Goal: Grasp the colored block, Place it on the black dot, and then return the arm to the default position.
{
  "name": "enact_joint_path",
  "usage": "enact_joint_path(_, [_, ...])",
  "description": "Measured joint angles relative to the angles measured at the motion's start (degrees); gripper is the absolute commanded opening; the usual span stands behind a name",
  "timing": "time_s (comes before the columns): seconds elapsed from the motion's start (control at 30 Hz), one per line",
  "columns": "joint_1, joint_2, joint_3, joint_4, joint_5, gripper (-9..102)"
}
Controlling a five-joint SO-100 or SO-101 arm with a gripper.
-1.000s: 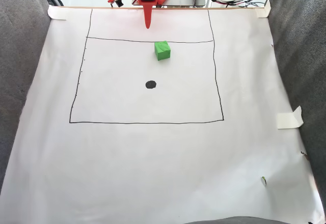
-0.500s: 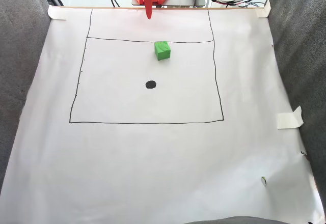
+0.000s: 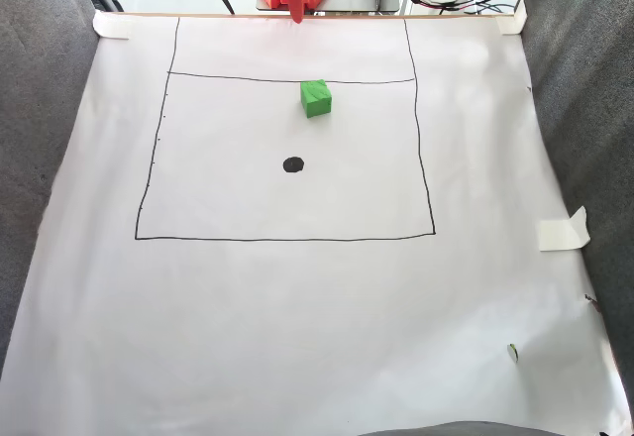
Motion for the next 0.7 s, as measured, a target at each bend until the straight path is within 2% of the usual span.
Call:
enact_joint_path(0.27, [-0.26,-14.15,-11.16,0.70,-1.58,0])
enact_joint_path(0.7, [-1.49,-24.79,-12.66,-5.98,-10.99,0])
